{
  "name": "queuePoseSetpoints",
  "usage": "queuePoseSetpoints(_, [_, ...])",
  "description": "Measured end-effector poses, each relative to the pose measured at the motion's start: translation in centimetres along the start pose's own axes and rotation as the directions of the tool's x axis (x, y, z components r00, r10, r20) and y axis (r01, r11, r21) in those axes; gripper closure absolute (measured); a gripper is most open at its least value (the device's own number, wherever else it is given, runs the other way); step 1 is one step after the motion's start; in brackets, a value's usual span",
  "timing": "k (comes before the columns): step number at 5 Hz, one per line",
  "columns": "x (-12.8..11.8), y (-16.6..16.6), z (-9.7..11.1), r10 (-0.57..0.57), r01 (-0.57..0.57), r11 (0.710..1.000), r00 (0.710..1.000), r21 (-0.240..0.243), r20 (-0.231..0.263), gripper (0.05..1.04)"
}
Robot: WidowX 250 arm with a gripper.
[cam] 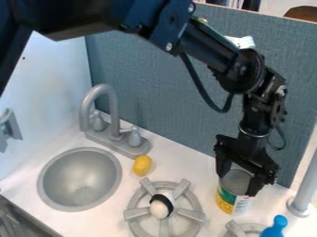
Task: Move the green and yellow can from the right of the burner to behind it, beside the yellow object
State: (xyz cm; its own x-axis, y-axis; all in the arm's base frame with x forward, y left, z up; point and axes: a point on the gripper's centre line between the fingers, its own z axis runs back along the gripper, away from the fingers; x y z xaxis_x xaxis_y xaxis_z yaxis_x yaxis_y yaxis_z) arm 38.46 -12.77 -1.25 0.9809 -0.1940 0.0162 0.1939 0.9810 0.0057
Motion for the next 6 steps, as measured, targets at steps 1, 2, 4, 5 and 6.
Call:
queuePoseSetpoints(1, [-0.7,0.1,-1.7,0.001,-0.001,1.000,0.999,0.006,-0.043,0.083])
queuePoseSetpoints(2, [-0.4,0.2,-2.3,-0.006,0.007,1.000,1.000,0.015,-0.024,0.083])
queuePoseSetpoints(4, [-0.2,0.2,-2.7,-0.013,0.013,1.000,1.000,0.018,0.009,0.083])
queuePoseSetpoints(5, [0.6,0.3,-2.1,-0.016,0.016,1.000,0.999,0.023,0.029,0.083])
queuePoseSetpoints(6, [2.0,0.1,-1.1,-0.020,0.017,0.999,0.998,0.043,0.067,0.083])
